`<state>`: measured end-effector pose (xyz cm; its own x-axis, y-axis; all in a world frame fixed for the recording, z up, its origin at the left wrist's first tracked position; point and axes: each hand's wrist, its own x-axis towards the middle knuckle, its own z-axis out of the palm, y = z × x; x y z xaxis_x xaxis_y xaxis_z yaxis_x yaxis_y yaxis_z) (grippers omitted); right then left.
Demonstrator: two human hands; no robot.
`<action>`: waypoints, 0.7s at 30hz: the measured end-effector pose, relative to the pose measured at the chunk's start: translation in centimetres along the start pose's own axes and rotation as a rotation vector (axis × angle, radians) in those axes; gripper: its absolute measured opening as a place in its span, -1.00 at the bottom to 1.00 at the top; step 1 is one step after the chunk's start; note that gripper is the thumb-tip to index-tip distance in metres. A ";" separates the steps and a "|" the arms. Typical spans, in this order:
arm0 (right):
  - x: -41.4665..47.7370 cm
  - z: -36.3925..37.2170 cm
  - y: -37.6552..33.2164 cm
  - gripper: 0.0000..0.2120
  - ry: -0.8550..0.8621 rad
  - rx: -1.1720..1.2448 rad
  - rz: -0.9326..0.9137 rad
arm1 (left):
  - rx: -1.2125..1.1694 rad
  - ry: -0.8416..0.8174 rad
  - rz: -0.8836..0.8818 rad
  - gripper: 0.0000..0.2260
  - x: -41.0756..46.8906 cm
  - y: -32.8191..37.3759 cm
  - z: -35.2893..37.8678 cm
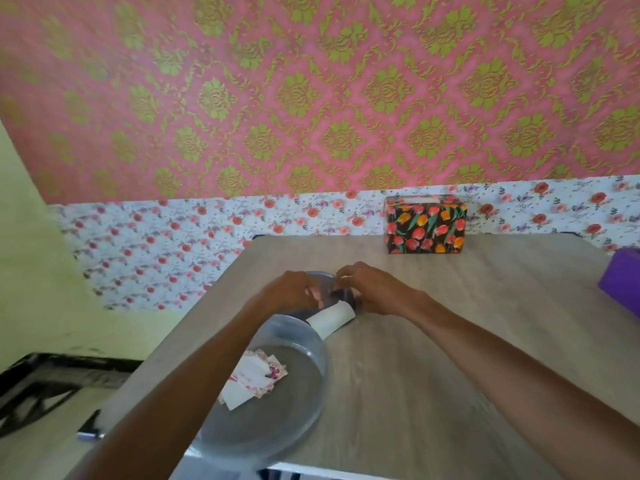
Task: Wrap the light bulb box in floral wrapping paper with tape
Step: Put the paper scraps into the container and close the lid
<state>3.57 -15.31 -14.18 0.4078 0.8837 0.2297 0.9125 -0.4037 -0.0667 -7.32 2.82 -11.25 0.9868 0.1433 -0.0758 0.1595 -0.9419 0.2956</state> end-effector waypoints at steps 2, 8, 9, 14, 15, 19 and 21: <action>0.5 -0.2 -0.1 -0.51 -0.045 -0.030 0.021 | -0.037 -0.005 0.071 -0.85 -0.3 -0.2 0.0; 0.2 -1.2 0.4 -0.69 -0.022 0.014 0.249 | -0.160 -0.113 0.246 -0.86 -0.8 0.9 -0.4; 0.2 -1.3 0.4 -0.75 -0.025 0.029 0.309 | -0.194 -0.147 0.270 -0.87 -0.8 1.0 -0.4; 0.5 -1.1 0.9 -0.58 -0.023 0.117 0.670 | -0.221 -0.132 0.323 -0.87 0.3 1.3 0.2; 0.5 -1.0 1.0 -0.48 -0.039 0.122 0.722 | -0.227 -0.097 0.323 -0.88 0.6 1.4 0.2; 0.1 -0.8 1.7 -0.04 -0.080 0.198 0.860 | -0.222 0.067 0.311 -0.89 1.9 1.4 -0.2; 0.2 -1.4 2.1 -0.15 -0.075 0.202 0.901 | -0.189 0.110 0.282 -0.87 2.5 1.0 -0.7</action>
<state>5.55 -16.36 -12.90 0.9609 0.2716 -0.0537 0.2352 -0.9032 -0.3591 -4.64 2.48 -10.45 0.9884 -0.0725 0.1334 -0.1268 -0.8778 0.4620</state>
